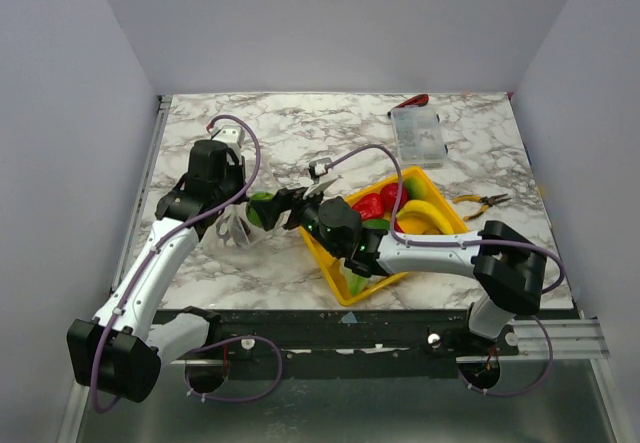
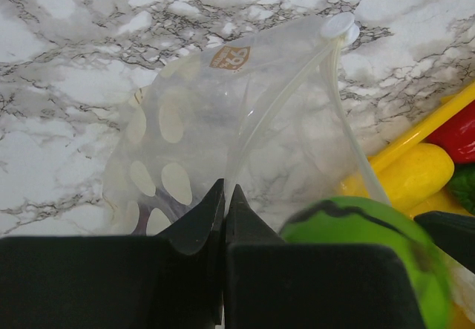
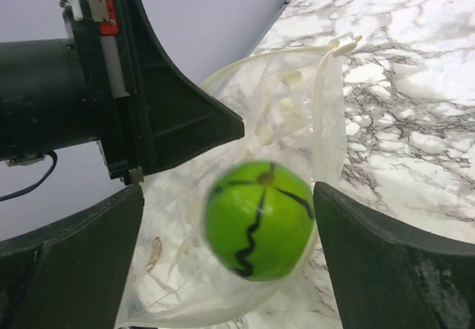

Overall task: Place the food in the zip-top bag and seal the zipper
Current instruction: Place the fake fruit in the zipper food storage bag, then pick up the fake vegetable from the bin.

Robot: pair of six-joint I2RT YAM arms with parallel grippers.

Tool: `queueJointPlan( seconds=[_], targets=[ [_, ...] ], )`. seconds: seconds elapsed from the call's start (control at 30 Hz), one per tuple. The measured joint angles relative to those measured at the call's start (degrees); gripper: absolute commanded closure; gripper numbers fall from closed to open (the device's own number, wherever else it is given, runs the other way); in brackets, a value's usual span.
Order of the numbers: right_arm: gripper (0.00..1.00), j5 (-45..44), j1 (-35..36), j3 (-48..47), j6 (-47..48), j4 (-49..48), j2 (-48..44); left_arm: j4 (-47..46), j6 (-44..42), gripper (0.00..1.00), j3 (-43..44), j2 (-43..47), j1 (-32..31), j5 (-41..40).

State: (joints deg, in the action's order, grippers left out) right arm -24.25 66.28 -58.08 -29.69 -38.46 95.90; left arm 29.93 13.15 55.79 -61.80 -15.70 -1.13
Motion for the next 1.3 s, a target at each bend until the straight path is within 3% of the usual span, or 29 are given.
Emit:
queueJointPlan(
  seconds=[0.27, 0.4, 0.77, 0.97, 1.3],
  targets=[
    [0.01, -0.5, 0.0, -2.5, 1.1, 5.5, 0.0, 0.0, 0.0, 1.0, 0.0, 0.4, -0.2, 0.1],
    [0.05, -1.5, 0.0, -2.6, 2.0, 10.1, -1.8, 0.0, 0.0, 1.0, 0.0, 0.5, -0.2, 0.1],
    [0.13, -10.5, -2.1, 1.7, 3.7, 29.8, -17.2, 0.0, 0.0, 1.0, 0.0, 0.5, -0.2, 0.1],
    [0.18, -13.1, -9.7, 7.9, -0.8, 43.3, -24.9, 0.0, 0.0, 1.0, 0.0, 0.5, -0.2, 0.1],
    [0.21, -10.8, -26.8, 10.9, -11.5, 62.0, -27.2, 0.0, 0.0, 1.0, 0.0, 0.4, -0.2, 0.1]
  ],
)
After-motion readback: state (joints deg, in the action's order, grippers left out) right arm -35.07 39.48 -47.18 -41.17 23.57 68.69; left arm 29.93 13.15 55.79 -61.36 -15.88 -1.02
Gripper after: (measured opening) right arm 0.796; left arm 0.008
